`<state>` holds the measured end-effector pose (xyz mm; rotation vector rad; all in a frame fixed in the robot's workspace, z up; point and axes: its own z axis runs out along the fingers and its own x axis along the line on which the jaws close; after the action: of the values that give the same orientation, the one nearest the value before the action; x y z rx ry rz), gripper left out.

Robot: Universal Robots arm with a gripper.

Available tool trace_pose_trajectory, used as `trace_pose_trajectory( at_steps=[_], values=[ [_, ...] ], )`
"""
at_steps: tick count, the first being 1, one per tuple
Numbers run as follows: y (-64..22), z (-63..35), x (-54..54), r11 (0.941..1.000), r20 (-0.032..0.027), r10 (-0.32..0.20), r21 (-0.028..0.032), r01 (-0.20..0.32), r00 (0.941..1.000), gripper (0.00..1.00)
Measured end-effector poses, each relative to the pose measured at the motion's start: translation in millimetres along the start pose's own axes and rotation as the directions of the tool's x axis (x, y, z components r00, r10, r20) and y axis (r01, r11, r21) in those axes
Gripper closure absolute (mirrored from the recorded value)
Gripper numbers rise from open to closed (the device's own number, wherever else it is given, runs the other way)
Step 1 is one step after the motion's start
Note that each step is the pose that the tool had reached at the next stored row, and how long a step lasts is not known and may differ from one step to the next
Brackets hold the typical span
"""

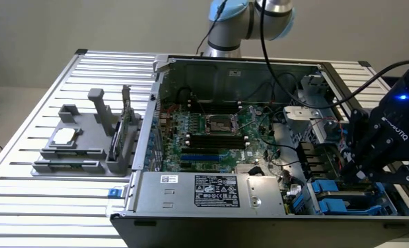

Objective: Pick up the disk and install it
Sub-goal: 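Insert the second disk wire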

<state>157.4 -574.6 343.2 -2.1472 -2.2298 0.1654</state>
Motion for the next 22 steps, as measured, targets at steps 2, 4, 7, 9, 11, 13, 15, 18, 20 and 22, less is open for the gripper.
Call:
trace_pose_trajectory(
  at_steps=[2,4,7,9,11,13,15,18,20,22],
  values=[
    [0.0,0.2,-1.0,1.0000,-0.0049,0.003,0.0000,-0.003,1.0000,0.84],
    [0.1,0.5,-1.9,1.0000,-0.0117,0.008,0.0000,-0.008,0.9999,0.84],
    [0.3,1.0,-3.3,0.9999,-0.0245,0.013,-0.0001,-0.013,0.9996,0.84],
    [0.5,1.2,-4.6,0.9999,-0.0301,0.015,-0.0001,-0.015,0.9994,0.84],
    [0.6,1.5,-6.0,0.9998,-0.0333,0.018,0.0000,-0.018,0.9993,0.84],
    [0.7,1.8,-6.7,0.9998,-0.0357,0.022,0.0002,-0.022,0.9991,0.84],
    [0.6,1.8,-6.9,0.9997,-0.0387,0.024,0.0002,-0.024,0.9990,0.84],
    [0.6,2.2,-7.6,0.9997,-0.0445,0.025,0.0002,-0.025,0.9987,0.84],
    [0.7,2.5,-8.3,0.9997,-0.0478,0.026,0.0002,-0.026,0.9985,0.84],
    [0.9,2.6,-9.1,0.9996,-0.0499,0.027,0.0003,-0.027,0.9984,0.84]
  ],
)
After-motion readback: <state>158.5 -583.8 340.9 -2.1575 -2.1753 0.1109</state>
